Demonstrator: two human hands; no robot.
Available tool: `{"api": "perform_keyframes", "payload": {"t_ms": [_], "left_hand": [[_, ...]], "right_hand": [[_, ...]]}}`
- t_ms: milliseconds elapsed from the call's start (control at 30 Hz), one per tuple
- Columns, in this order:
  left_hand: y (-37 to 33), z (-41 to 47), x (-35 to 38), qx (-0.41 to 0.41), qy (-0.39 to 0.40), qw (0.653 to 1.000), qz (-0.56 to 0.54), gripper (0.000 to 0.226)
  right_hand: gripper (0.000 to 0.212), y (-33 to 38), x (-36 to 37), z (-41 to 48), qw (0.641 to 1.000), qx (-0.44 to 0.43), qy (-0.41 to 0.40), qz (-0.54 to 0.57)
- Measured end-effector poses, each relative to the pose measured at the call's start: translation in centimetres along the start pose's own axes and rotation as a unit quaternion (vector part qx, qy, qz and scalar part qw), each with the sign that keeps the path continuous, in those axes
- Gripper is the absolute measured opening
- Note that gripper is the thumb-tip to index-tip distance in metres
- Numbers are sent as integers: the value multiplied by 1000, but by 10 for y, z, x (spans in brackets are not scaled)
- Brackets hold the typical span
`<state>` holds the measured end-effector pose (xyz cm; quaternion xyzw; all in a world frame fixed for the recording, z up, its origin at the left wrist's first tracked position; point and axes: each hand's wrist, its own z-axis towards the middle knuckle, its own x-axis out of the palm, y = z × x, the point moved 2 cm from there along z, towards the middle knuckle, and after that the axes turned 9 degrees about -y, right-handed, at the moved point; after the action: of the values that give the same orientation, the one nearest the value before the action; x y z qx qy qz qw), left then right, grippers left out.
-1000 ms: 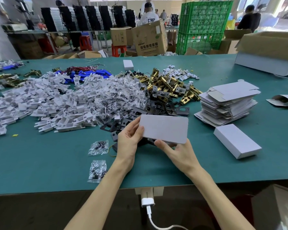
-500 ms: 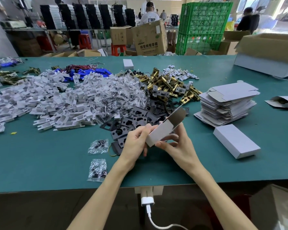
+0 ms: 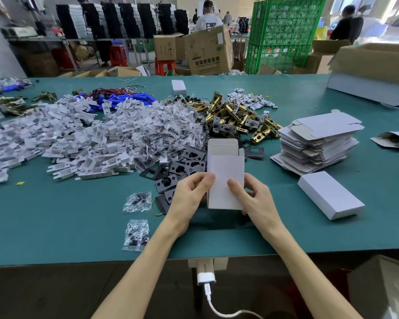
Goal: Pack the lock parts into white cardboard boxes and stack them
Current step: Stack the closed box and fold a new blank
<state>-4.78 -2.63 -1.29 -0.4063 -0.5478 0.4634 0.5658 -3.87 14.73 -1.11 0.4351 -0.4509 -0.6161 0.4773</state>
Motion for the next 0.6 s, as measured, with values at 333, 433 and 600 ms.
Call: {"api": "perform_keyframes", "payload": {"t_ms": [333, 433, 600], "left_hand": [[3, 1, -1, -6, -9, 1000, -5, 35], [3, 1, -1, -16, -14, 1000, -14, 34], [3, 2, 0, -24, -7, 1000, -14, 36]], "right_hand": [[44, -3, -3, 2, 999, -19, 6, 30], [53, -3, -2, 3, 1000, -8, 6, 27], [55, 1, -3, 2, 1000, 2, 0, 27]]}}
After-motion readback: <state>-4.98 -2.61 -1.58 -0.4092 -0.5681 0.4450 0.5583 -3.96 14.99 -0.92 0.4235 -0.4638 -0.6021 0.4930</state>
